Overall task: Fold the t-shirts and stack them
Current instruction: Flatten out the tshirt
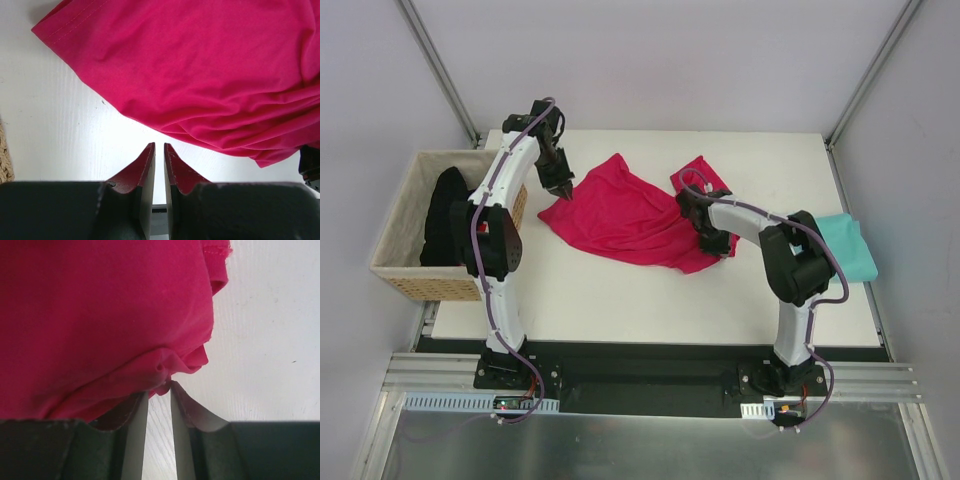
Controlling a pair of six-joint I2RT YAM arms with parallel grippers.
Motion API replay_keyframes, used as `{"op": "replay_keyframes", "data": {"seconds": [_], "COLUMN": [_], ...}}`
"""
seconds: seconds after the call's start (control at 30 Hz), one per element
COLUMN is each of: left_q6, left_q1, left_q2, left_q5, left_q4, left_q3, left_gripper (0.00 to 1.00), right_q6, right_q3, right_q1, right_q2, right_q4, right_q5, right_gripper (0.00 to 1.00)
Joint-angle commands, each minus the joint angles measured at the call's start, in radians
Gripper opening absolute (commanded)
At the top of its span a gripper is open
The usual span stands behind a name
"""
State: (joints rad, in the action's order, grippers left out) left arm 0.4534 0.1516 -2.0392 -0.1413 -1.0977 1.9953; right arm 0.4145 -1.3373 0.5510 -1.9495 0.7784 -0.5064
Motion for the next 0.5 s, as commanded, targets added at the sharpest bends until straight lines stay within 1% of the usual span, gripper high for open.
{"op": "replay_keyframes", "data": {"seconds": [0.0,0.07,0.1,0.17,0.3,0.47], "left_q6": [-0.013,-0.015,-0.015,-0.016,-0.012,0.001], "left_q1": [0.011,0.011,0.011,0.011,0.011,0.011], "left_q2": [0.001,0.002,0.002,0.002,-0.009,-0.022], "left_q5": [0.040,0.046,0.049,0.051,0.043,0.026], "left_q4": [-0.051,-0.056,-0.057,-0.060,-0.065,-0.065], "left_q3": [0.036,0.037,0.037,0.040,0.054,0.085], "left_gripper": [0.12,0.12,0.12,0.12,0.12,0.12], "right_q6": [-0.008,-0.009,-0.011,-0.011,-0.010,-0.011], "right_q3": [0.010,0.009,0.006,0.001,-0.013,-0.051], "right_q1": [-0.010,-0.013,-0.013,-0.014,-0.014,-0.007], "right_q2": [-0.015,-0.028,-0.034,-0.042,-0.029,-0.003], "right_q4": [-0.033,-0.041,-0.042,-0.042,-0.027,0.047], "right_q5": [0.020,0.028,0.031,0.032,0.037,0.020], "right_gripper": [0.24,0.15,0.08,0.01,0.01,0.01]}}
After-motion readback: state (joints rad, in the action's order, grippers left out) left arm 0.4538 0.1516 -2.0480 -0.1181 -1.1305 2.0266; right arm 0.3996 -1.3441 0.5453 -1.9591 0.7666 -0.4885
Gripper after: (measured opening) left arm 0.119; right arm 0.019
